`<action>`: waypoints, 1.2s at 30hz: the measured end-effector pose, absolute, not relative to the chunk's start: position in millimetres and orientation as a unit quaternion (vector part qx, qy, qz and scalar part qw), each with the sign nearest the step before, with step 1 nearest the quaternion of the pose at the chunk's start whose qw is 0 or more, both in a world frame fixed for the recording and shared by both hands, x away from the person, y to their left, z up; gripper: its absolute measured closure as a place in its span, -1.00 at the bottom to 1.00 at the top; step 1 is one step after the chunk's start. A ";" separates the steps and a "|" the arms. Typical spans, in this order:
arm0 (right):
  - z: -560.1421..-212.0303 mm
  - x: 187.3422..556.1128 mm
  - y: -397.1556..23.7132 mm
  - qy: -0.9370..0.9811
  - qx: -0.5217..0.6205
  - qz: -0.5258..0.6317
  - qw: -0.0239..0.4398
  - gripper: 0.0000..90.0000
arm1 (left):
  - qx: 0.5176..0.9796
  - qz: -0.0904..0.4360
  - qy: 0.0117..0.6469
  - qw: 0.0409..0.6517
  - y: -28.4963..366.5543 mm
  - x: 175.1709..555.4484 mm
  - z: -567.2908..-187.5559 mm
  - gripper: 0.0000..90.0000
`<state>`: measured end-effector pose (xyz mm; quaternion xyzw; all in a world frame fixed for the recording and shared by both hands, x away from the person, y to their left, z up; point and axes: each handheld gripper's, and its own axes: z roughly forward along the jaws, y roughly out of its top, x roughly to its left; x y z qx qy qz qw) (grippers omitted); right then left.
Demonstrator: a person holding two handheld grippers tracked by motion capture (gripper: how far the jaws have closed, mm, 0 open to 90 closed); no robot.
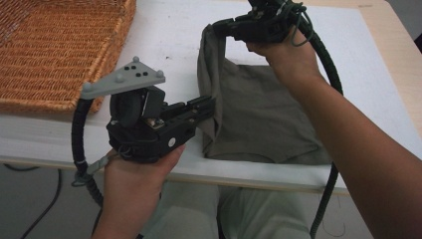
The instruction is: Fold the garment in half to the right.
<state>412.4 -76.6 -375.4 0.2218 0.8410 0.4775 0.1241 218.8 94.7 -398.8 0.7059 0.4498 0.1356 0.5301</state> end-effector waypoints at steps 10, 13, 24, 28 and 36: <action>-380.2 406.3 -153.5 0.813 0.271 0.497 0.132 0.98 | 0.738 0.102 0.406 0.529 33.3 234.3 -401.7 0.88; -384.4 404.0 -175.5 0.807 0.287 0.499 0.135 0.98 | 0.746 0.091 0.396 0.528 17.0 238.2 -404.5 0.88; -408.8 396.1 -230.9 0.796 0.327 0.490 0.137 0.97 | 0.771 0.058 0.375 0.510 -31.0 246.6 -421.5 0.88; -416.0 395.4 -242.0 0.792 0.337 0.491 0.138 0.97 | 0.776 0.053 0.375 0.505 -41.6 249.4 -427.2 0.88; -420.7 395.2 -260.8 0.767 0.372 0.500 0.152 0.45 | 0.757 0.079 0.394 0.515 -41.0 256.4 -429.5 0.20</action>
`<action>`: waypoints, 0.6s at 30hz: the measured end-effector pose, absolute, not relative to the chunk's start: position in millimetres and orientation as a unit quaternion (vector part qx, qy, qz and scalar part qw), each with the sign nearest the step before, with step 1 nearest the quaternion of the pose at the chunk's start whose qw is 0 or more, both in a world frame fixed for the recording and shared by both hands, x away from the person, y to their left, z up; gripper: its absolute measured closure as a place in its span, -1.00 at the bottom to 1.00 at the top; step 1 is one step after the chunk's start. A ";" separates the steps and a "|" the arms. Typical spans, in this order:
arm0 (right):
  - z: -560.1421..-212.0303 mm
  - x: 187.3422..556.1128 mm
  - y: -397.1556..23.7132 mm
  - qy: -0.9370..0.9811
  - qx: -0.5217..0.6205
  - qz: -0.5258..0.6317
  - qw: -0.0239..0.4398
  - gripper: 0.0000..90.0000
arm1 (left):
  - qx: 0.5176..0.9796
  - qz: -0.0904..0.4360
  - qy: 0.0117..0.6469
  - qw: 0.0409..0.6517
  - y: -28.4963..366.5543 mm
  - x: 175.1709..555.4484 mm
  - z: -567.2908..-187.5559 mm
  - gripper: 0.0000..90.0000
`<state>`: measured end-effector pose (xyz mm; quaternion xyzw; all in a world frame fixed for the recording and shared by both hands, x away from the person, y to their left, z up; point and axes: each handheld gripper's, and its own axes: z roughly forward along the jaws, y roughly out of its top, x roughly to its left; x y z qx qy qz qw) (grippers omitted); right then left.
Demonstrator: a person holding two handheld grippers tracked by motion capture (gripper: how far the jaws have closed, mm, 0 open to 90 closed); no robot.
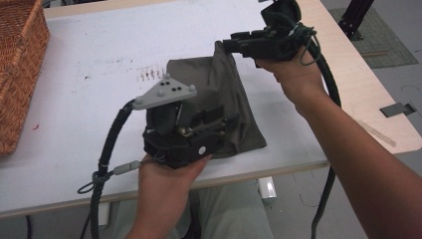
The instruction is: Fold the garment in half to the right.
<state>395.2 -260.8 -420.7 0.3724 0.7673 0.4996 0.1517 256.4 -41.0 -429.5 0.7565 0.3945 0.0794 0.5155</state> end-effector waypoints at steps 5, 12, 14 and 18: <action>-411.8 381.8 -277.1 0.749 0.391 0.502 0.187 0.09 | 0.731 0.145 0.416 0.521 -16.5 262.9 -422.0 -0.33; -408.0 346.5 -258.8 0.775 0.350 0.495 0.180 0.19 | 0.712 0.208 0.472 0.477 28.4 277.3 -421.3 -0.56; -410.9 334.6 -244.3 0.796 0.327 0.476 0.179 0.43 | 0.705 0.211 0.480 0.477 39.1 278.9 -422.2 -0.56; -421.1 322.1 -218.4 0.831 0.285 0.440 0.188 0.64 | 0.698 0.211 0.497 0.471 57.2 281.5 -425.5 -0.56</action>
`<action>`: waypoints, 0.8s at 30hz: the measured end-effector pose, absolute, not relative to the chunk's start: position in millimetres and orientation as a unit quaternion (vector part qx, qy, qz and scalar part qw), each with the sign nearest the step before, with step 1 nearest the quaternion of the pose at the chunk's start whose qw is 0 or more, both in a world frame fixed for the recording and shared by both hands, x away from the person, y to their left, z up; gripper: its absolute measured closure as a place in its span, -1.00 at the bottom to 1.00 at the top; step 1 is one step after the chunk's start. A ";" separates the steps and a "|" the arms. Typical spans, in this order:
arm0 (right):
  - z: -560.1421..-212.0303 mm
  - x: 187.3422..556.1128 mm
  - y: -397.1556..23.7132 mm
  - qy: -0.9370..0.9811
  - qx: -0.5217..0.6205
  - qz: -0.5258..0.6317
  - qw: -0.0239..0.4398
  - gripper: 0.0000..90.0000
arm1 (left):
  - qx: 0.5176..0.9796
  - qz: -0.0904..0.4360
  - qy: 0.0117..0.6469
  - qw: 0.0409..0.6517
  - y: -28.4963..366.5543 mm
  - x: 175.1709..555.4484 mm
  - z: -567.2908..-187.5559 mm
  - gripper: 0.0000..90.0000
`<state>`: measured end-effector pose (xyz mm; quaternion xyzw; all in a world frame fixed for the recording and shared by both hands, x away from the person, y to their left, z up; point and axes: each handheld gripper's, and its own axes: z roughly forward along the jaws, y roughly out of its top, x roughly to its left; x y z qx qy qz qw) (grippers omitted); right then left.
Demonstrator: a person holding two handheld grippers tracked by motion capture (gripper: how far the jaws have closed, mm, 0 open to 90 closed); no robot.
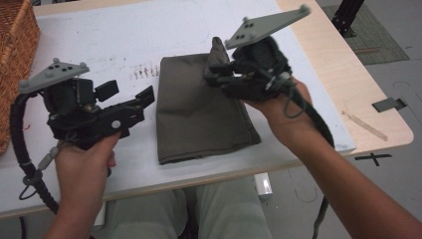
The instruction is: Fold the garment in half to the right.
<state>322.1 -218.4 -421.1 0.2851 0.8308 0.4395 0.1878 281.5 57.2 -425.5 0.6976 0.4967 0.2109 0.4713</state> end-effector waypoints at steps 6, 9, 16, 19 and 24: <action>-440.1 336.3 -224.8 0.850 0.313 0.386 0.172 0.60 | 0.692 0.216 0.504 0.470 70.5 281.0 -428.5 -0.57; -444.0 333.0 -239.7 0.846 0.328 0.386 0.169 0.61 | 0.686 0.218 0.509 0.472 75.2 281.9 -429.4 -0.57; -432.7 307.7 -260.5 0.810 0.386 0.413 0.154 0.38 | 0.681 0.220 0.512 0.475 82.6 282.6 -427.0 -0.57; -436.8 293.1 -255.5 0.818 0.389 0.399 0.143 0.55 | 0.686 0.216 0.507 0.475 83.2 285.9 -427.0 -0.57; -441.9 286.6 -255.2 0.821 0.392 0.387 0.149 0.95 | 0.698 0.223 0.490 0.472 81.6 295.3 -421.6 -0.56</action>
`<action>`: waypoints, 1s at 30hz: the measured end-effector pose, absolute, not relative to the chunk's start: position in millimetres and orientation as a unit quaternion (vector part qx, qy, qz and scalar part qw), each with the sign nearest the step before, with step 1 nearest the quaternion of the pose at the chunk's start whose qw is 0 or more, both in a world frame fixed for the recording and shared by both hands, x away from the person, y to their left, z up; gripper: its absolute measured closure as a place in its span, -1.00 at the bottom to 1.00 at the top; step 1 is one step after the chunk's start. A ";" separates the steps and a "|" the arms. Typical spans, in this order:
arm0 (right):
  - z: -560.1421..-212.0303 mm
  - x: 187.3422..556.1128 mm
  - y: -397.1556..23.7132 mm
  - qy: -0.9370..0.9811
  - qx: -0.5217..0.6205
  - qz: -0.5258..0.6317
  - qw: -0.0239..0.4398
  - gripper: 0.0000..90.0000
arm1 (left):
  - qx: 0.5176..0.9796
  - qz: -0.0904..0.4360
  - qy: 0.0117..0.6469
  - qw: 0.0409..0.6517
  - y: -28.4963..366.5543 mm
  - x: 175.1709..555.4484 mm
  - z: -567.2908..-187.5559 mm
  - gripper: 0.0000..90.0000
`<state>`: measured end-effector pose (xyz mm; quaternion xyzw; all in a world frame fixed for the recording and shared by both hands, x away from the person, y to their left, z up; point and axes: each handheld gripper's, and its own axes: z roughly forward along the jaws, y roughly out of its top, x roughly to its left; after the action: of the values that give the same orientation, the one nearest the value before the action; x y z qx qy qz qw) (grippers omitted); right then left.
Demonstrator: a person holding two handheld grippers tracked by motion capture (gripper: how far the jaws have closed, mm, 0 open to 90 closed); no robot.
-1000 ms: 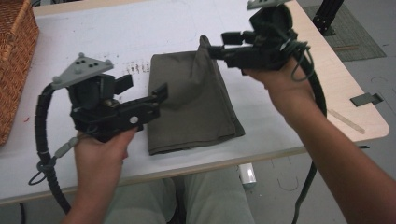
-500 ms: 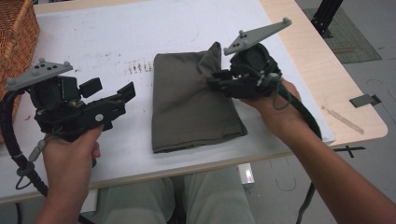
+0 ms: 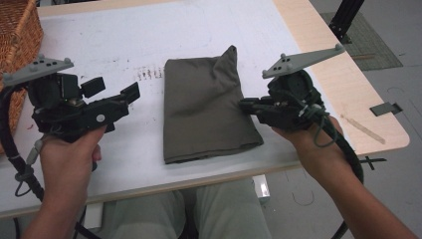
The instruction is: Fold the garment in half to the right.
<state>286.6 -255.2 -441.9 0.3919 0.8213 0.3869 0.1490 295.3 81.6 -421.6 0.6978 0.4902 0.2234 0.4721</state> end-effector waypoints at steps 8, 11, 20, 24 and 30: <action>-440.1 275.5 -274.3 0.794 0.430 0.396 0.168 0.88 | 0.711 0.221 0.474 0.471 80.4 308.9 -418.5 -0.47; -437.8 276.5 -277.2 0.786 0.433 0.406 0.174 0.64 | 0.718 0.204 0.461 0.480 77.4 316.5 -421.1 -0.43; -436.9 280.0 -283.5 0.755 0.449 0.435 0.195 0.00 | 0.725 0.192 0.449 0.486 69.7 332.3 -416.1 -0.40; -435.9 280.7 -282.3 0.750 0.449 0.439 0.207 -0.23 | 0.723 0.197 0.446 0.490 70.2 330.6 -412.3 -0.46; -432.1 279.2 -281.9 0.745 0.449 0.442 0.219 -0.33 | 0.724 0.199 0.444 0.489 70.3 330.1 -410.9 -0.46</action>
<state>279.2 -281.9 -432.1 0.4493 0.7447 0.4424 0.2186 330.1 70.3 -410.9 0.7241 0.4443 0.1985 0.4887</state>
